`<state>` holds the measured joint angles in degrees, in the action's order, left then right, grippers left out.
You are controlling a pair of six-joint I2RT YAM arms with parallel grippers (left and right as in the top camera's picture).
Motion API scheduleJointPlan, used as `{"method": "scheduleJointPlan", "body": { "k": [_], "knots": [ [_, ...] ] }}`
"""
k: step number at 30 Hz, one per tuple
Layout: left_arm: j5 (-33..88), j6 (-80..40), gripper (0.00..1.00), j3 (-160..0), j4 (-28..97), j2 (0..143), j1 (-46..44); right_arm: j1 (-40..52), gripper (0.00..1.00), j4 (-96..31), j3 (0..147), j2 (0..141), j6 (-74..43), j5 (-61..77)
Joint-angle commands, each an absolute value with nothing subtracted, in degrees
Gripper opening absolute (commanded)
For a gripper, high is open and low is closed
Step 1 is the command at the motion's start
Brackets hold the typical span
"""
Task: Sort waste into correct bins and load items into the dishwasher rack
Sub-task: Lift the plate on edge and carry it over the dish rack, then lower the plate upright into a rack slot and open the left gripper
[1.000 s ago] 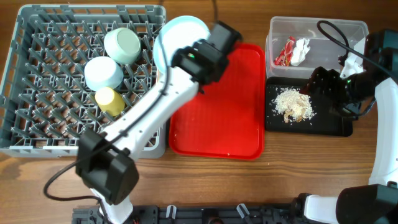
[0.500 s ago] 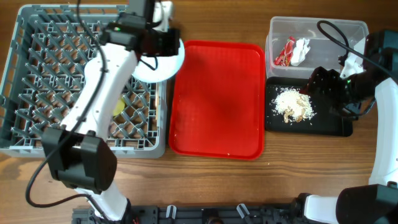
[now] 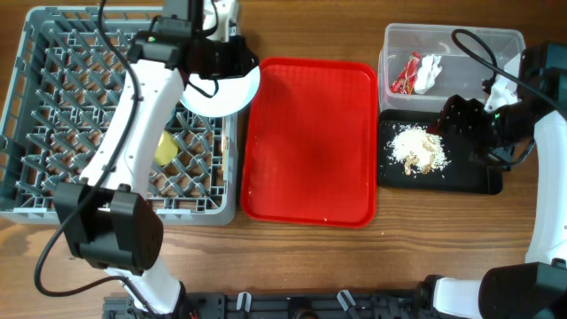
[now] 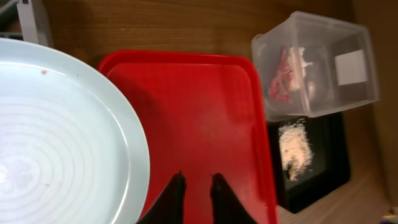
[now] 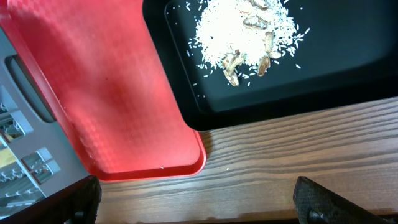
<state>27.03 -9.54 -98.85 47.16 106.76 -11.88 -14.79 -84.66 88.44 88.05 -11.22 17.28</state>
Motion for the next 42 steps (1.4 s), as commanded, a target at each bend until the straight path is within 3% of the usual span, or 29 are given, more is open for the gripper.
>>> {"method": "scheduleJointPlan", "body": {
  "k": [1, 4, 9, 12, 37, 42],
  "knots": [
    [10.81, -9.17, 0.38, -98.56, 47.64, 105.01, -16.49, -14.81, 1.00, -84.68, 89.34, 87.11, -10.50, 16.32],
    [1.26, -5.74, 0.50, -98.56, 47.66, 105.03, -20.64, -14.81, 1.00, -84.68, 89.34, 87.11, -10.50, 16.32],
    [-16.58, -4.69, 0.51, -98.56, 48.12, 105.65, -27.31, -14.81, 1.00, -84.68, 89.34, 87.11, -10.52, 16.32],
    [-20.78, -4.71, 0.49, -98.54, 48.82, 106.83, -28.99, -14.81, 1.00, -84.71, 89.34, 87.11, -10.50, 16.34],
    [-29.28, -4.69, 0.49, -98.45, 52.88, 118.41, -32.14, -14.81, 1.00, -84.71, 89.34, 87.11, -10.50, 16.34],
    [-29.28, -4.71, 0.34, -98.45, 53.45, 119.26, -32.14, -14.81, 1.00, -84.73, 89.34, 87.11, -10.50, 16.34]
  ]
}}
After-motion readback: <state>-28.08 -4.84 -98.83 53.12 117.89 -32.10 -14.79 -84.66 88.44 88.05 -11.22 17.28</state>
